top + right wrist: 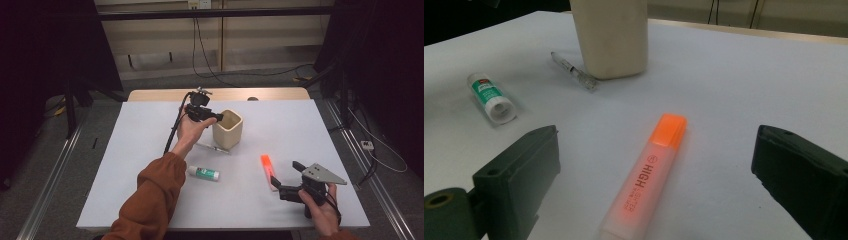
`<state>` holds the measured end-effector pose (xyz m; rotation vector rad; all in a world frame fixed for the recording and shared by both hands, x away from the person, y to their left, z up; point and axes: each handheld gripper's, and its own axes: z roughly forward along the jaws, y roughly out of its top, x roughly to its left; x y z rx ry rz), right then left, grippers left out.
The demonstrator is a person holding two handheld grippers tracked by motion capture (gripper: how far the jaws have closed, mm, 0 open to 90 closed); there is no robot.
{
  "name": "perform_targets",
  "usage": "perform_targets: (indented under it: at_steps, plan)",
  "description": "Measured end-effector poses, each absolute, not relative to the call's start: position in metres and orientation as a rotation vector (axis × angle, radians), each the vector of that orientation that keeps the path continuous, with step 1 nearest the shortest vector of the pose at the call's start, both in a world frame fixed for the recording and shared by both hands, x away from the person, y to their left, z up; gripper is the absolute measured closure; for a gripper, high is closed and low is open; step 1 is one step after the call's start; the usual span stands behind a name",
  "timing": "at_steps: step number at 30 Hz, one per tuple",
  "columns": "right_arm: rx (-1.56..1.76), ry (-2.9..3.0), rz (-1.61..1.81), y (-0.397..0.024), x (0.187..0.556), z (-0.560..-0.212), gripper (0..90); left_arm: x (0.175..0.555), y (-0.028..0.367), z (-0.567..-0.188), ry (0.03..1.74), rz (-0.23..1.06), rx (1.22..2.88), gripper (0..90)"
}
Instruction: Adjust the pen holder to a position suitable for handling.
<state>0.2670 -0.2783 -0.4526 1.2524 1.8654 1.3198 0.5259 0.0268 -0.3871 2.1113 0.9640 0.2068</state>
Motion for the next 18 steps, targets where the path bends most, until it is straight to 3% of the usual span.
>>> perform_targets:
  at_steps: [10,18]
  plan:
    - [1.256,1.864,1.318,-0.278,0.267,-0.453,5.2,0.514,0.048,-0.379,0.929,0.236,2.037,8.8]
    - [1.254,1.864,1.315,-0.278,0.267,-0.453,5.2,0.499,0.066,-0.375,0.85,0.224,2.04,6.4]
